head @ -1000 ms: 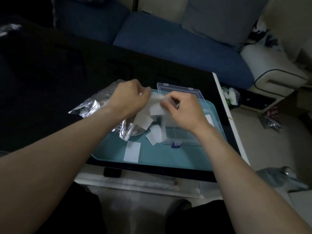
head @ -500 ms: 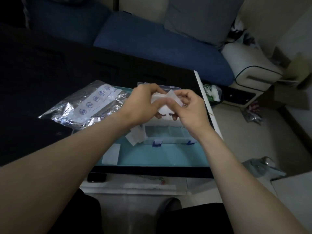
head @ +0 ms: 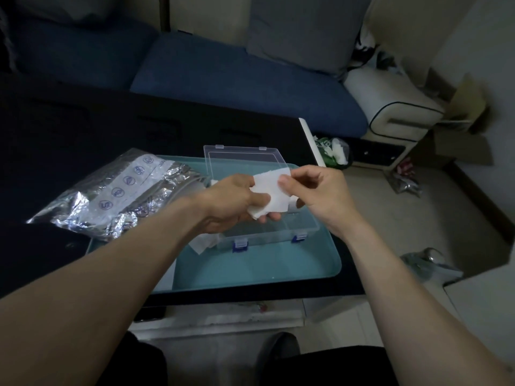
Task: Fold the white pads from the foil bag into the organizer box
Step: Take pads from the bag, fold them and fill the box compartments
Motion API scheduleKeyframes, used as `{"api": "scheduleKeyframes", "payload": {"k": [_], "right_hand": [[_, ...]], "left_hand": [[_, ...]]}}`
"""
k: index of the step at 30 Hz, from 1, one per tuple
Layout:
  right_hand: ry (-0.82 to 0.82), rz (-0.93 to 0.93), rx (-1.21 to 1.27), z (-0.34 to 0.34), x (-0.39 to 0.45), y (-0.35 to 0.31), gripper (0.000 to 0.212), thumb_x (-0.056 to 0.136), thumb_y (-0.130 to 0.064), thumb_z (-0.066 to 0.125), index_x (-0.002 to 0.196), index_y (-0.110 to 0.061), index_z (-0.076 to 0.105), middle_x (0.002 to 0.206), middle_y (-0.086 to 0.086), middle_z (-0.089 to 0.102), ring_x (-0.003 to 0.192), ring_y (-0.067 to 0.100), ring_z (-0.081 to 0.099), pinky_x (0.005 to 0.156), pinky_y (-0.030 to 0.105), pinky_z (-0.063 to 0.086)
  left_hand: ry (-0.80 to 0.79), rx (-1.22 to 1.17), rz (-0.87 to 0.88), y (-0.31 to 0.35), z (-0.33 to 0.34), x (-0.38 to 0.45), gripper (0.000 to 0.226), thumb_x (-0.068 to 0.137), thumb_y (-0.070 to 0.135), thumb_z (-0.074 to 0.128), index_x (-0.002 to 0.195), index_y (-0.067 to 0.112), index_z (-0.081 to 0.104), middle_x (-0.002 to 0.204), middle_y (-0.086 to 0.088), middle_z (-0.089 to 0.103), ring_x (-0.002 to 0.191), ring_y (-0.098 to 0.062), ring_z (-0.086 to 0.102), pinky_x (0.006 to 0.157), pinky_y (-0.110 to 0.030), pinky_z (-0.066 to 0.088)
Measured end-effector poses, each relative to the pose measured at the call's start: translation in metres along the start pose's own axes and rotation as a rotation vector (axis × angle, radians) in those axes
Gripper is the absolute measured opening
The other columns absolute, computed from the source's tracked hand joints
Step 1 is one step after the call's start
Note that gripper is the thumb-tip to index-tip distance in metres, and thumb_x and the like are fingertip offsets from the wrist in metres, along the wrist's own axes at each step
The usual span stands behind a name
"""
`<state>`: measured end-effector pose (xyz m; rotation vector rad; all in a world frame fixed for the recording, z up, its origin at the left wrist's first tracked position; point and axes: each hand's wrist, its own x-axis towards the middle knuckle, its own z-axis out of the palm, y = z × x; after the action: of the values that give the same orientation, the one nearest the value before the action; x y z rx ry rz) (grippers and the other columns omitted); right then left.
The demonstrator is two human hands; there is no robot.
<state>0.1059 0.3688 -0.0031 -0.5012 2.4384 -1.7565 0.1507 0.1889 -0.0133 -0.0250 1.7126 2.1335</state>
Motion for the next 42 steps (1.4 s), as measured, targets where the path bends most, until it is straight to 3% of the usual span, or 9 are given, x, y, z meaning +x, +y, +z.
{"api": "scheduleKeyframes", "payload": {"k": [7, 12, 16, 20, 25, 30, 34, 39, 42], "right_hand": [[0.2, 0.031, 0.162, -0.007, 0.005, -0.003, 0.007, 0.091, -0.013, 0.072, 0.087, -0.015, 0.068, 0.069, -0.003, 0.07, 0.06, 0.008, 0.063, 0.054, 0.025, 0.048], [-0.116, 0.001, 0.048, -0.024, -0.005, -0.011, 0.019, 0.068, -0.018, 0.083, 0.084, -0.012, 0.075, 0.07, 0.007, 0.075, 0.053, 0.013, 0.064, 0.054, 0.022, 0.053], [-0.087, 0.002, -0.227, -0.017, -0.002, -0.008, 0.031, 0.063, -0.013, 0.094, 0.086, -0.012, 0.074, 0.067, 0.004, 0.074, 0.056, 0.016, 0.07, 0.061, 0.025, 0.055], [-0.029, -0.027, -0.35, -0.015, 0.005, -0.004, 0.034, 0.059, -0.023, 0.097, 0.084, -0.019, 0.075, 0.073, -0.003, 0.071, 0.06, 0.002, 0.061, 0.063, 0.019, 0.052], [-0.032, 0.027, -0.313, -0.015, 0.003, -0.006, 0.019, 0.071, -0.017, 0.09, 0.079, -0.018, 0.073, 0.068, 0.003, 0.073, 0.057, 0.011, 0.067, 0.05, 0.017, 0.047], [-0.076, 0.066, 0.009, -0.024, -0.001, -0.013, 0.018, 0.072, -0.019, 0.084, 0.081, -0.012, 0.071, 0.07, 0.005, 0.074, 0.057, 0.014, 0.065, 0.047, 0.022, 0.047], [-0.14, 0.09, 0.002, -0.016, -0.004, -0.013, 0.017, 0.073, -0.02, 0.084, 0.081, -0.011, 0.073, 0.07, 0.008, 0.074, 0.053, 0.012, 0.063, 0.046, 0.019, 0.043], [0.054, -0.023, -0.378, 0.0, 0.006, 0.0, 0.027, 0.078, -0.031, 0.086, 0.095, -0.016, 0.071, 0.083, -0.003, 0.072, 0.071, 0.012, 0.067, 0.068, 0.027, 0.057], [-0.109, -0.113, -0.278, 0.002, 0.005, 0.0, 0.019, 0.088, -0.017, 0.077, 0.106, -0.015, 0.071, 0.091, 0.001, 0.073, 0.075, 0.01, 0.068, 0.074, 0.03, 0.058]], "left_hand": [[0.089, 0.148, -0.01, -0.004, 0.005, 0.006, 0.025, 0.099, -0.003, 0.047, 0.121, -0.001, 0.057, 0.091, -0.017, 0.066, 0.064, -0.016, 0.055, 0.056, -0.025, 0.04], [0.169, 0.281, 0.054, -0.003, 0.0, 0.004, 0.019, 0.097, -0.004, 0.05, 0.112, -0.002, 0.062, 0.079, -0.012, 0.07, 0.062, -0.013, 0.065, 0.051, -0.022, 0.047], [0.04, 0.341, 0.039, 0.0, 0.007, -0.001, 0.019, 0.102, 0.007, 0.045, 0.113, 0.002, 0.06, 0.084, -0.014, 0.071, 0.071, -0.016, 0.065, 0.058, -0.026, 0.047], [0.052, 0.194, 0.02, 0.001, 0.011, -0.001, 0.032, 0.107, 0.019, 0.035, 0.118, -0.002, 0.057, 0.09, -0.024, 0.067, 0.065, -0.018, 0.062, 0.059, -0.03, 0.043], [0.173, 0.063, 0.019, 0.001, 0.01, 0.0, 0.033, 0.108, 0.015, 0.03, 0.123, -0.003, 0.052, 0.091, -0.021, 0.07, 0.067, -0.024, 0.064, 0.049, -0.026, 0.044], [0.275, -0.013, 0.004, 0.003, 0.011, 0.0, 0.032, 0.107, 0.014, 0.031, 0.126, -0.003, 0.05, 0.098, -0.024, 0.069, 0.072, -0.029, 0.065, 0.055, -0.031, 0.042], [0.148, -0.068, 0.007, 0.005, 0.017, -0.003, 0.041, 0.109, 0.023, 0.026, 0.124, -0.002, 0.055, 0.104, -0.022, 0.07, 0.081, -0.03, 0.066, 0.064, -0.034, 0.045], [0.12, 0.064, 0.056, 0.002, 0.019, -0.001, 0.028, 0.106, 0.022, 0.04, 0.108, 0.003, 0.061, 0.101, -0.02, 0.067, 0.073, -0.021, 0.068, 0.059, -0.028, 0.046], [0.059, 0.003, 0.047, 0.003, 0.016, -0.003, 0.024, 0.102, 0.017, 0.049, 0.121, 0.004, 0.057, 0.102, -0.015, 0.067, 0.083, -0.024, 0.07, 0.062, -0.026, 0.051]]}}
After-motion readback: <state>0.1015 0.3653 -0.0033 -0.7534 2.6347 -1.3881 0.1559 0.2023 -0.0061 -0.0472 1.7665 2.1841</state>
